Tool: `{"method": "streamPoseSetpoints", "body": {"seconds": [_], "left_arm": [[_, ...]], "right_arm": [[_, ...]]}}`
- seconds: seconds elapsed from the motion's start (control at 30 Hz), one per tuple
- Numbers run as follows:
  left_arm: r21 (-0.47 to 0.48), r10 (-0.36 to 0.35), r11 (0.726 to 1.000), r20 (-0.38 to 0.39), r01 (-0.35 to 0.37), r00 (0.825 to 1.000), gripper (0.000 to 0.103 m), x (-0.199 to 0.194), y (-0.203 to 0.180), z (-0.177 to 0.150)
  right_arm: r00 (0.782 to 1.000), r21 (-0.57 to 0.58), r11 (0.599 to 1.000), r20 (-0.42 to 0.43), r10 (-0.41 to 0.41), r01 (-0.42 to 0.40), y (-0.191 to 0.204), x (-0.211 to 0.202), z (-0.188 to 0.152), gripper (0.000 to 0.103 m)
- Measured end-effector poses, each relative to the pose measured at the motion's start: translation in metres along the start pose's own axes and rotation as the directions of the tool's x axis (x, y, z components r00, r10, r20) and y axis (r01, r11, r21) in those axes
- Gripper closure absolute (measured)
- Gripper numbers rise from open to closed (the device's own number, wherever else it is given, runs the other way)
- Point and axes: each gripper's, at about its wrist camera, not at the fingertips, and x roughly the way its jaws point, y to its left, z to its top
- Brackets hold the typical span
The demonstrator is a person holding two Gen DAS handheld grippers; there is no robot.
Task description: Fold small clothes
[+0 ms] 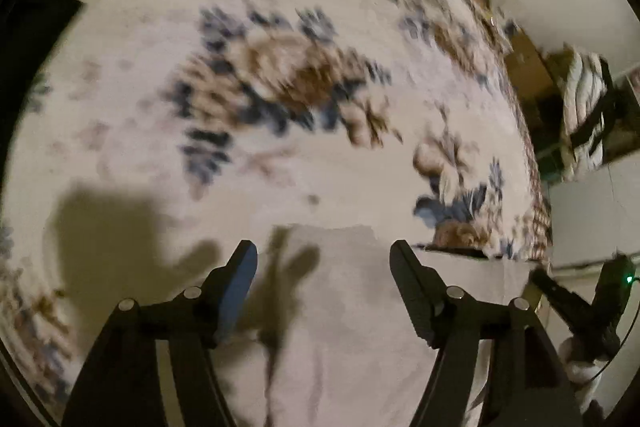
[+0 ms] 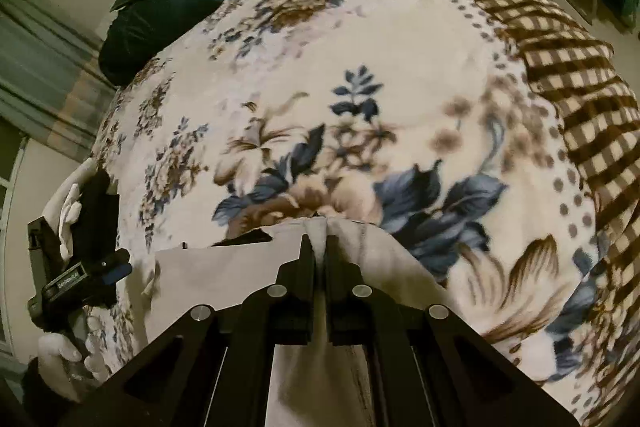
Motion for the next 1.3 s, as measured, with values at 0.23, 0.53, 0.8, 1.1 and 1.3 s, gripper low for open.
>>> {"method": "streamPoseSetpoints", "body": {"seconds": [0.23,0.53,0.8,1.1,1.3], "left_arm": [[0.113,0.100,0.988,0.025,-0.102,0.995,0.099,0.025,-0.016,-0.006],[-0.024,0.073,0.997,0.122,-0.071,0.990,0.099,-0.019,0.013,-0.013],[-0.017,0.120,0.993,0.008,-0.120,0.993,0.094,0.019,0.020,-0.002],[-0.013,0.186,0.983,0.101,-0.186,0.977,0.058,-0.052,0.008,-0.034],[0.076,0.185,0.979,0.031,-0.187,0.982,0.054,-0.038,-0.021,-0.092]], "right_arm": [[1.000,0.022,1.000,-0.008,-0.014,0.014,-0.003,0.000,-0.006,0.099],[1.000,0.042,0.999,0.008,0.001,-0.001,0.001,0.000,0.003,0.099],[0.994,0.047,0.995,-0.073,-0.081,0.085,-0.003,0.043,0.019,0.099],[0.997,0.150,0.986,0.007,-0.080,0.078,-0.020,-0.021,-0.008,0.041],[0.997,0.281,0.957,-0.007,-0.076,0.075,-0.036,-0.054,-0.091,0.041]]}}
